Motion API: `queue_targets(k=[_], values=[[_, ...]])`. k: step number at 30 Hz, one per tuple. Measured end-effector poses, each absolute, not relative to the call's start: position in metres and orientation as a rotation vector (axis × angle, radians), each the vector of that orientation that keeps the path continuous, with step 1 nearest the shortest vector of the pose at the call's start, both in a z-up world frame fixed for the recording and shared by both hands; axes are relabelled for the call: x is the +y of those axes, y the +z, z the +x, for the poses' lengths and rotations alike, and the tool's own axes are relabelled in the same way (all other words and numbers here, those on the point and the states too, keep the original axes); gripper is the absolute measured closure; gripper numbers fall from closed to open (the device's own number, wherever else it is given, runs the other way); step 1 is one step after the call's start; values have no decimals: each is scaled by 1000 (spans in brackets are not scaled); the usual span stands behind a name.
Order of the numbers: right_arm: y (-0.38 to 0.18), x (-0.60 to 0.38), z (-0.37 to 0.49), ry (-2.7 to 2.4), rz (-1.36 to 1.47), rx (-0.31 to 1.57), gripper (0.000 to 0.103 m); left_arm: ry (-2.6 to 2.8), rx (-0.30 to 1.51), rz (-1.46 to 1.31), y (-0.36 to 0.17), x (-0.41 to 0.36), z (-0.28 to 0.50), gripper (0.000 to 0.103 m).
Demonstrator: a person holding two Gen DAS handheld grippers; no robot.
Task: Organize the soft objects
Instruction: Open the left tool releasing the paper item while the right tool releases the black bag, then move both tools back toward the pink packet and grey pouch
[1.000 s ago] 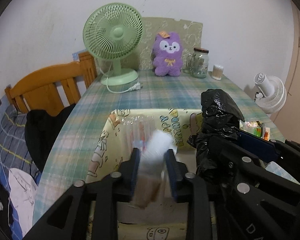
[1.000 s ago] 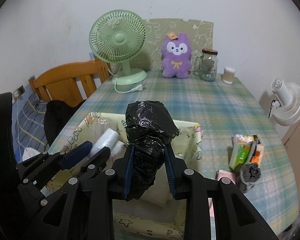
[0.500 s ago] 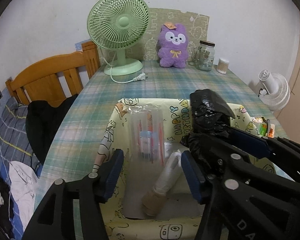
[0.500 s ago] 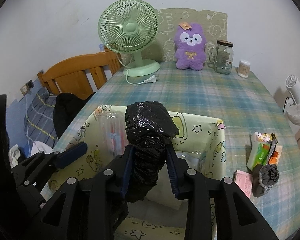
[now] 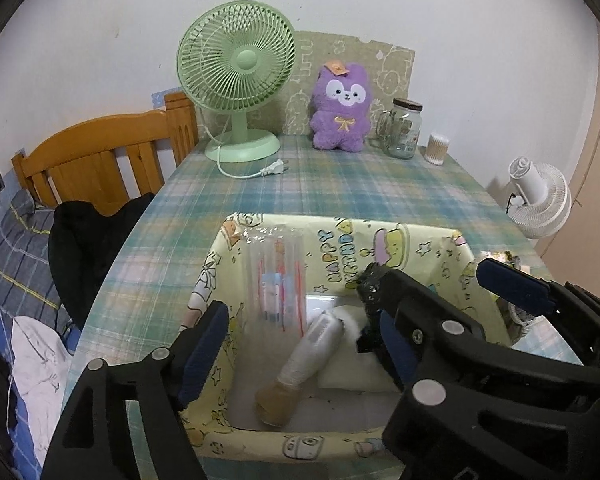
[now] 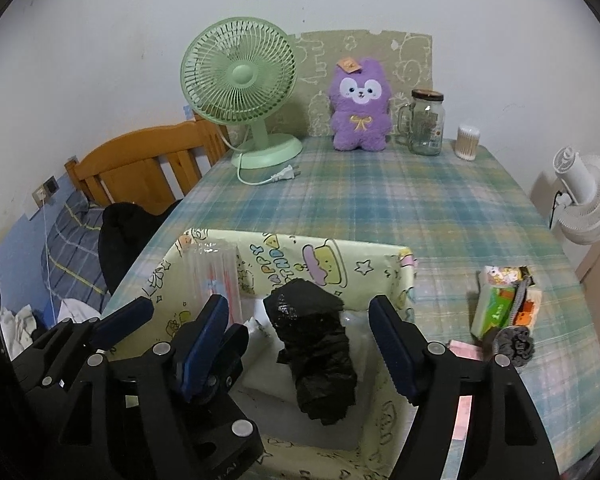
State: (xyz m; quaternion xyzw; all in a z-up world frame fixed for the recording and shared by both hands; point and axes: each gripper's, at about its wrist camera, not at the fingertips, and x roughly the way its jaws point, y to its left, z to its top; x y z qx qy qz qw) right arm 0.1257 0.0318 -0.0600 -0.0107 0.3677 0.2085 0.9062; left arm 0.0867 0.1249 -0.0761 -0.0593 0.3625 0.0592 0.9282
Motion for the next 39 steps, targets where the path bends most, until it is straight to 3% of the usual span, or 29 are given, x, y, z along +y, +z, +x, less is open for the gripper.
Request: queue_targets(k=[10, 20, 28, 39], values=[[-41, 16, 114, 410, -15, 706, 20, 120, 691, -102, -55, 109, 78, 19], [-21, -12, 103, 361, 0, 650, 9, 98, 641, -81, -36, 86, 70, 17], [-10, -33, 95, 340, 24, 611, 7, 91, 608, -50, -23, 66, 65, 10], [2, -68, 79, 289, 55, 551, 1, 53, 576, -26, -11, 34, 58, 8]])
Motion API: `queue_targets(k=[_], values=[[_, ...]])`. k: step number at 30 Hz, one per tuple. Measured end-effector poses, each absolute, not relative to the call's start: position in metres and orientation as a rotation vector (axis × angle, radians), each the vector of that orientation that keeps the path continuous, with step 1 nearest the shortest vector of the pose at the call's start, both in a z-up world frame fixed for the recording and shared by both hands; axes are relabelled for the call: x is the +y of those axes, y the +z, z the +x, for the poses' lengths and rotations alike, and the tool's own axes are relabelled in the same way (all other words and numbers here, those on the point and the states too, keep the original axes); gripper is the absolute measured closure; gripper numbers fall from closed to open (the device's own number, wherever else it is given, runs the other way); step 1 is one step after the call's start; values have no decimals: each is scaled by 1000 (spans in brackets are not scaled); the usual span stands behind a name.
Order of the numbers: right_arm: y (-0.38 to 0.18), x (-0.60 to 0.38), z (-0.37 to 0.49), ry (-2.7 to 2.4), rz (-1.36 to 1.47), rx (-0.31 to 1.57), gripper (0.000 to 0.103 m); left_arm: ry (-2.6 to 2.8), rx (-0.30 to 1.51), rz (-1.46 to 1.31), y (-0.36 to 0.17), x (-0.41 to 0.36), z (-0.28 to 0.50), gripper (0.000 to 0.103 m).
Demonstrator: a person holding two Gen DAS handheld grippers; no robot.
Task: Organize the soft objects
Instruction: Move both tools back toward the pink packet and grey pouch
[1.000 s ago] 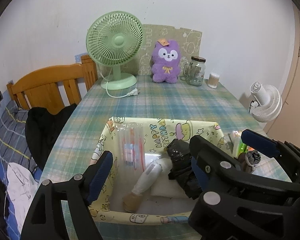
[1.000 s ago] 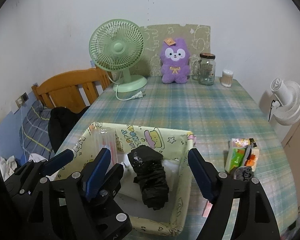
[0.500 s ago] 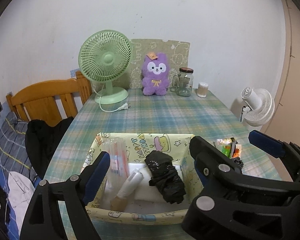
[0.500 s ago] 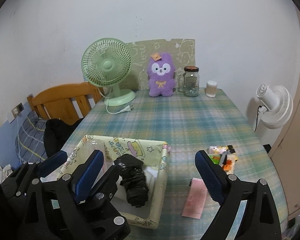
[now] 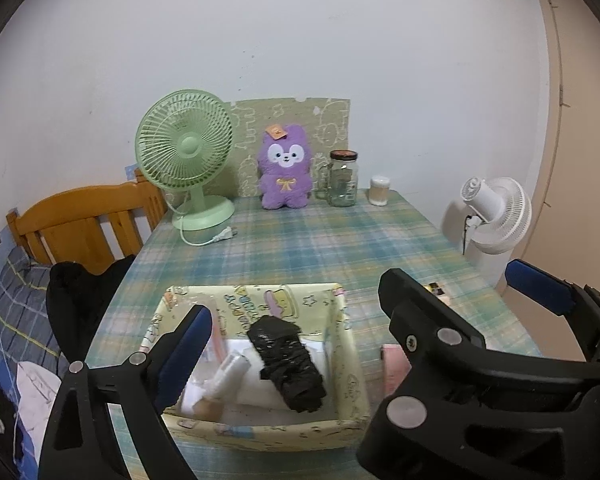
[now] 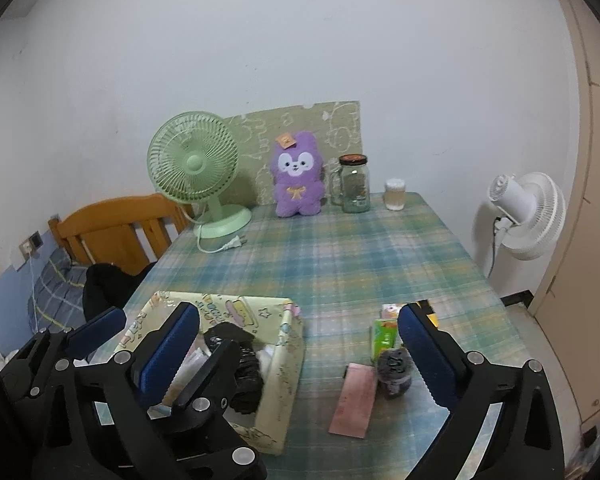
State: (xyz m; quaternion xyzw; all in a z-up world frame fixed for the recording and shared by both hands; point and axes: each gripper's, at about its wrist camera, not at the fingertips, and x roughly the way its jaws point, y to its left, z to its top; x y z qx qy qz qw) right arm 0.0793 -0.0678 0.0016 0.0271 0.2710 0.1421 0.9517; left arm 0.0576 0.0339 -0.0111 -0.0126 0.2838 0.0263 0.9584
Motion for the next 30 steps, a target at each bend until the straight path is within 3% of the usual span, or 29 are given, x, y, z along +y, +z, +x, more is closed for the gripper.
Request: queue_targets(k=[16, 30], values=[[7, -117, 67, 232, 67, 518, 0, -49, 559, -7, -7, -20, 49, 2], [-28, -158, 68, 187, 73, 528, 0, -47, 588, -20, -41, -58, 53, 2]])
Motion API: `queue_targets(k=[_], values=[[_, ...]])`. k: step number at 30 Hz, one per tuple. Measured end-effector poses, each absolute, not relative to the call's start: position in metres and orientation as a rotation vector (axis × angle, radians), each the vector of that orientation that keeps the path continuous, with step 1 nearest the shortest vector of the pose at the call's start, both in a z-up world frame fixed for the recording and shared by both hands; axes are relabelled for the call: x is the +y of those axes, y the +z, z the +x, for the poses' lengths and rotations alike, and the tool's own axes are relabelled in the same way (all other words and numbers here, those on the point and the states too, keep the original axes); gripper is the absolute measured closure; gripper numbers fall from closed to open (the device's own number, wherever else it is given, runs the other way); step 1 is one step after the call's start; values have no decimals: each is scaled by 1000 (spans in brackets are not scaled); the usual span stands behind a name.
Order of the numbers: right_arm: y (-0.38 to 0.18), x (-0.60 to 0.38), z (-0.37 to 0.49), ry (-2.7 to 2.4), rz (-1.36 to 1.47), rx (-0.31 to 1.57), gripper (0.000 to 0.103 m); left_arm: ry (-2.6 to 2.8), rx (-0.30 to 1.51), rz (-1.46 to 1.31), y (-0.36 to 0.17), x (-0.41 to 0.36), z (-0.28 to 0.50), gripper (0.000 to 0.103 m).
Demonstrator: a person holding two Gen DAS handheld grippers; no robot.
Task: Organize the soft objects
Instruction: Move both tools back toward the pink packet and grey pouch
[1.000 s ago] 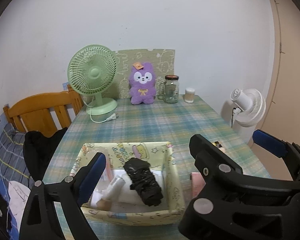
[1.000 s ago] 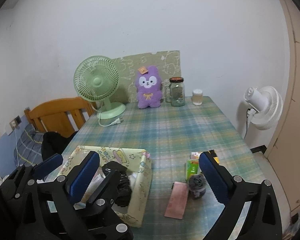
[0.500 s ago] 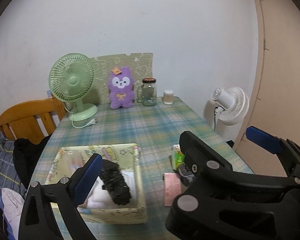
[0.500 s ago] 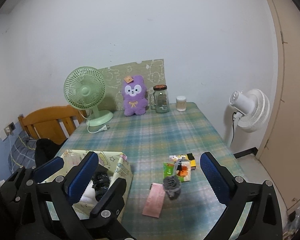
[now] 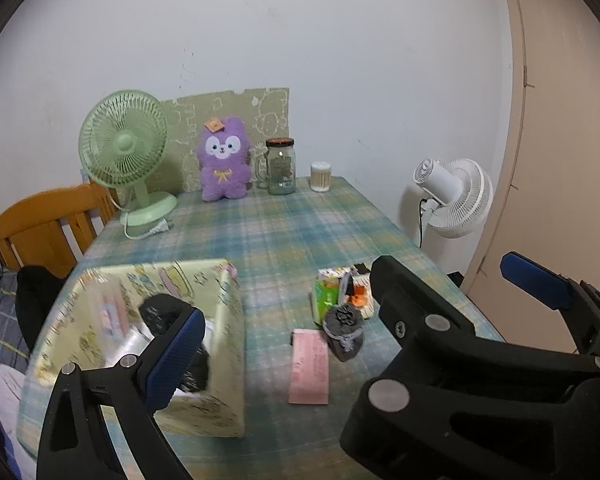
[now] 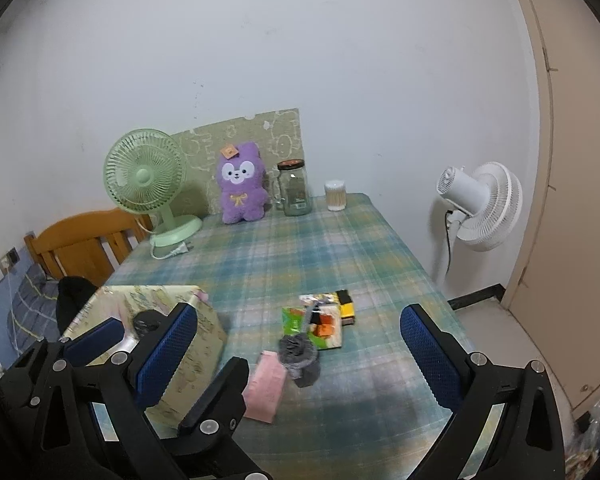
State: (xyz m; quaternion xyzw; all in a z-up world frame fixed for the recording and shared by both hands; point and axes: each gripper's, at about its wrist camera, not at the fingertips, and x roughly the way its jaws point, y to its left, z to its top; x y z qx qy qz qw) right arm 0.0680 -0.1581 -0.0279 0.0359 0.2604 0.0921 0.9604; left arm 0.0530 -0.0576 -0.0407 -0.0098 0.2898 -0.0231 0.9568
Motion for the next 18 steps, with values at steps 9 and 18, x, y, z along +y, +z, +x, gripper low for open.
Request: queue_targets(k=[9, 18], values=[[-58, -181, 75, 167, 61, 557, 0, -66, 636, -29, -70, -80, 60, 2], [-91, -196, 88, 154, 75, 620, 2, -54, 699, -4, -100, -95, 73, 2]])
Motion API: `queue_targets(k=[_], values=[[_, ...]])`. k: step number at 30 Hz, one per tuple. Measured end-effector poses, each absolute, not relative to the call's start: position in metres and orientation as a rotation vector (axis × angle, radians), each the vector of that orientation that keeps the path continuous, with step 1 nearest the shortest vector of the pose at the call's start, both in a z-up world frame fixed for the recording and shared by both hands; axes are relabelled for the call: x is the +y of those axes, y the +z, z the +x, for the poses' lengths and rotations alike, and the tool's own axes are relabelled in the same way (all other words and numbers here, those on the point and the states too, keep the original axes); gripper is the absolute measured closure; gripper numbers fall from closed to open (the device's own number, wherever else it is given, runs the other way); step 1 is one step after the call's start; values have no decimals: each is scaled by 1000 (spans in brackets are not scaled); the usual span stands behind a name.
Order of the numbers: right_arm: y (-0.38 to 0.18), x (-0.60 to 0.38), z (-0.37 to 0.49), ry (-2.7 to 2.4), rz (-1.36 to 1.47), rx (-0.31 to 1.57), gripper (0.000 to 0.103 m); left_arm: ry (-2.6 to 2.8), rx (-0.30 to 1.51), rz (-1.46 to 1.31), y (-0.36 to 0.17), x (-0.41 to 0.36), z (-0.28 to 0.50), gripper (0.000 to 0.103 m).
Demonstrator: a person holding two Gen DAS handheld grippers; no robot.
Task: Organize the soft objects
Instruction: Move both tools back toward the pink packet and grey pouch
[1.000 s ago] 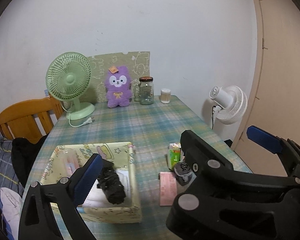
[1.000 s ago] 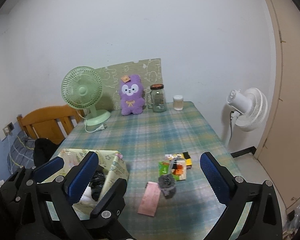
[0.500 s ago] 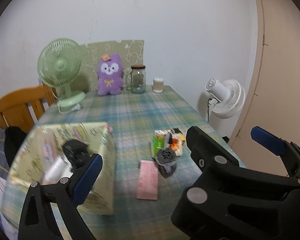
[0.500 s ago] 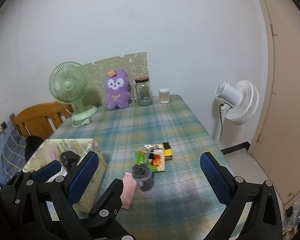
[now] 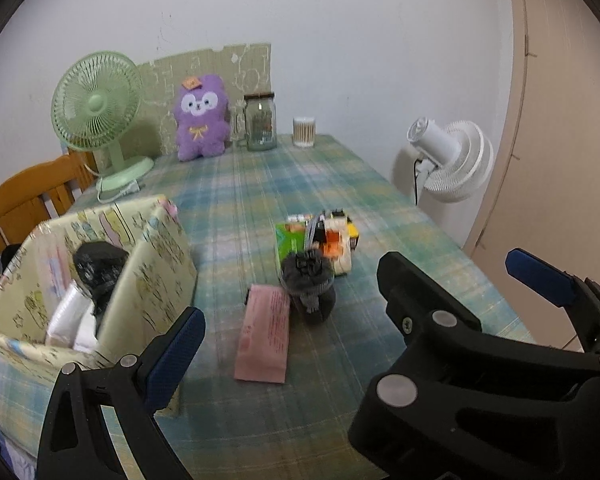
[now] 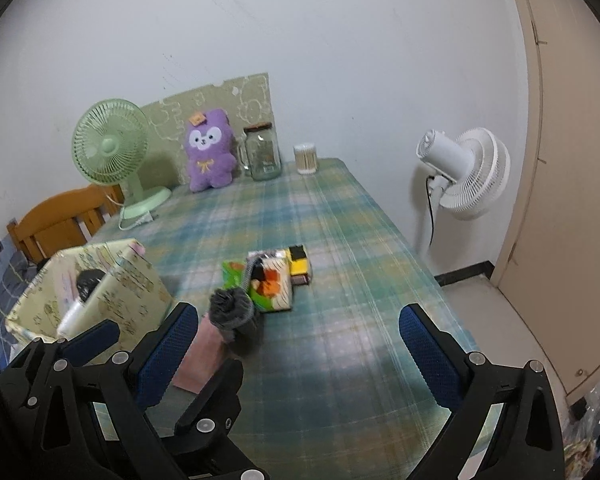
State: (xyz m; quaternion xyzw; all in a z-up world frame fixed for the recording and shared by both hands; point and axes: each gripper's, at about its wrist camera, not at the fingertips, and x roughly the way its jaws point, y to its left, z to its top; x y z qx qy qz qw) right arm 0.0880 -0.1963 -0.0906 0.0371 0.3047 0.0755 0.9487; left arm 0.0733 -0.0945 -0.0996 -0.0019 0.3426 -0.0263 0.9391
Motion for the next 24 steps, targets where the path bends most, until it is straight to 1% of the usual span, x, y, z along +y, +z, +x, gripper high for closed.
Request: queue_targets(k=[5, 13, 19, 21, 24], values=[[-110, -195, 95, 157, 48, 671, 7, -23, 789, 17, -119, -95, 79, 2], [-128, -185, 103, 192, -10, 707, 12, 11, 845, 31, -140, -92, 84, 3], [-130, -173, 108, 246, -85, 721, 13, 50, 861, 38, -146, -84, 87, 3], [-130, -168, 112, 257, -106, 713, 15, 53, 868, 21, -147, -81, 90, 5], [-135, -167, 120, 270, -89, 723, 16, 44, 870, 20, -147, -82, 93, 5]])
